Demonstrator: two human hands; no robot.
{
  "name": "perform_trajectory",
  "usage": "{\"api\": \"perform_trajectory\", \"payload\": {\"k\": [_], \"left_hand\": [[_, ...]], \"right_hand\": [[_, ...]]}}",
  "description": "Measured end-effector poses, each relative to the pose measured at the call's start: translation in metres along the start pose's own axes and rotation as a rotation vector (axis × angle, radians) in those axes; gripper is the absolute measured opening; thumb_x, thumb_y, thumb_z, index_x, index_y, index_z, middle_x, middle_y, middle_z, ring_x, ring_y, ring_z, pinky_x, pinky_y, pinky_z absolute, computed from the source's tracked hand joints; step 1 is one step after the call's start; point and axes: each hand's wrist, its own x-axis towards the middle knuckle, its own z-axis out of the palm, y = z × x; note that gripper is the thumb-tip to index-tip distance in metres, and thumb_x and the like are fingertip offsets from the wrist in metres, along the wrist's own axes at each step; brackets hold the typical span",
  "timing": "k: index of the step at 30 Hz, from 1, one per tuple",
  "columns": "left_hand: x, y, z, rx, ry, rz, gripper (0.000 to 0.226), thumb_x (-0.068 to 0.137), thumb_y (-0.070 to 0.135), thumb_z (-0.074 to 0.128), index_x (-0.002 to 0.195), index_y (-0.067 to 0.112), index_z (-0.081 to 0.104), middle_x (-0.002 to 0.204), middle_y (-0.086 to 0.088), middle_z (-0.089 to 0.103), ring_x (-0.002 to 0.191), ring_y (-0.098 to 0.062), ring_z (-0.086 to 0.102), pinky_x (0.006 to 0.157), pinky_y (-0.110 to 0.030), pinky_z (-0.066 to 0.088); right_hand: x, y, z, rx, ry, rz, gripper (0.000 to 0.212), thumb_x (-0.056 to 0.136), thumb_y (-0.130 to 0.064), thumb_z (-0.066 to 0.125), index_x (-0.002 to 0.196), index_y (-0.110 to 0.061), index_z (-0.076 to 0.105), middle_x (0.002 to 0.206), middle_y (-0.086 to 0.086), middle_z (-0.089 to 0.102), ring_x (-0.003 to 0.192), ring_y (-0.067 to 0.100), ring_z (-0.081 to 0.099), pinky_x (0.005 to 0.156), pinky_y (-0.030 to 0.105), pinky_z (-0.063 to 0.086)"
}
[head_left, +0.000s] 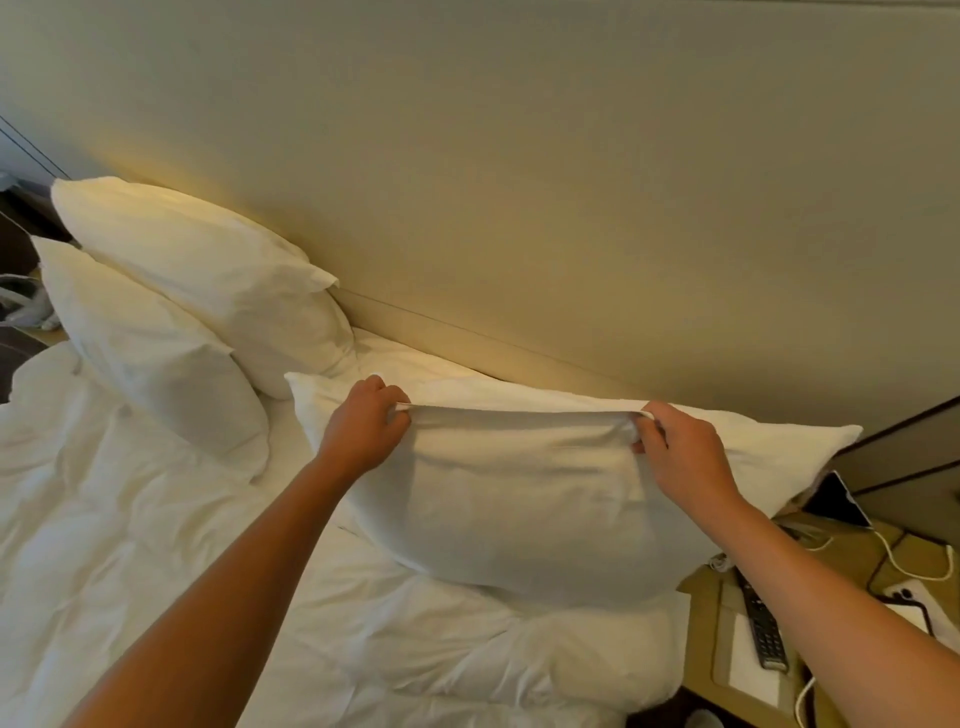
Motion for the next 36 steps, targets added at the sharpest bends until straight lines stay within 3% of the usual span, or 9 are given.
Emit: {"api": "perform_trajectory", "payload": {"k": [8, 11, 14, 19, 24, 31, 36], "left_hand": [[0.004, -0.013, -0.024, 0.112, 0.094, 0.032, 0.024, 0.100, 0.033, 0.054, 0.108, 0.022, 0.075, 0.094, 0.005, 0.059, 0.083, -0.014, 0.054, 0.065, -0.034, 0.052], [0.002, -0.014, -0.031, 0.119, 0.134, 0.031, 0.023, 0.099, 0.032, 0.058, 0.111, 0.022, 0.075, 0.096, 0.006, 0.062, 0.080, -0.011, 0.053, 0.058, -0.024, 0.039], [-0.002, -0.014, -0.030, 0.106, 0.129, 0.038, 0.025, 0.101, 0.030, 0.054, 0.110, 0.020, 0.075, 0.096, 0.004, 0.062, 0.081, -0.013, 0.054, 0.062, -0.027, 0.043], [-0.010, -0.019, -0.021, -0.055, 0.068, 0.046, 0.028, 0.105, 0.019, 0.047, 0.112, 0.010, 0.072, 0.108, -0.006, 0.069, 0.097, -0.022, 0.061, 0.085, -0.029, 0.043], [-0.015, -0.025, -0.020, -0.122, 0.105, -0.040, 0.026, 0.105, 0.020, 0.045, 0.104, 0.019, 0.071, 0.086, 0.004, 0.068, 0.079, -0.019, 0.063, 0.076, -0.032, 0.050], [-0.002, -0.036, -0.043, -0.128, 0.187, -0.043, 0.024, 0.104, 0.020, 0.049, 0.101, 0.015, 0.072, 0.086, -0.003, 0.072, 0.077, -0.022, 0.063, 0.072, -0.032, 0.046], [0.015, -0.039, -0.066, -0.092, 0.222, -0.049, 0.024, 0.102, 0.018, 0.048, 0.096, 0.012, 0.072, 0.087, -0.009, 0.073, 0.082, -0.029, 0.065, 0.077, -0.040, 0.054]], "right_hand": [[-0.001, -0.005, -0.005, -0.011, 0.018, -0.004, 0.034, 0.107, -0.038, 0.045, 0.076, -0.028, 0.056, 0.067, -0.007, 0.069, 0.067, 0.015, 0.066, 0.068, 0.041, 0.058], [-0.004, -0.007, -0.007, -0.020, 0.005, -0.022, 0.034, 0.107, -0.039, 0.046, 0.077, -0.029, 0.058, 0.067, -0.007, 0.068, 0.067, 0.016, 0.066, 0.068, 0.042, 0.058], [-0.007, -0.007, -0.010, -0.023, -0.002, -0.016, 0.032, 0.107, -0.038, 0.047, 0.079, -0.029, 0.059, 0.068, -0.009, 0.068, 0.068, 0.015, 0.066, 0.068, 0.041, 0.059], [-0.011, -0.007, -0.014, -0.015, 0.010, -0.016, 0.036, 0.106, -0.038, 0.050, 0.075, -0.027, 0.061, 0.067, -0.008, 0.069, 0.068, 0.015, 0.066, 0.069, 0.039, 0.058], [-0.013, -0.020, -0.015, -0.018, 0.013, -0.036, 0.041, 0.105, -0.036, 0.055, 0.066, -0.026, 0.062, 0.065, -0.006, 0.067, 0.064, 0.016, 0.062, 0.067, 0.040, 0.056], [-0.014, -0.052, -0.007, 0.027, 0.029, -0.029, 0.036, 0.105, -0.034, 0.055, 0.074, -0.026, 0.068, 0.058, -0.010, 0.069, 0.063, 0.010, 0.064, 0.065, 0.032, 0.053], [-0.005, -0.075, -0.003, 0.108, 0.068, -0.040, 0.030, 0.104, -0.032, 0.057, 0.078, -0.027, 0.071, 0.056, -0.008, 0.069, 0.058, 0.005, 0.063, 0.058, 0.028, 0.043]]}}
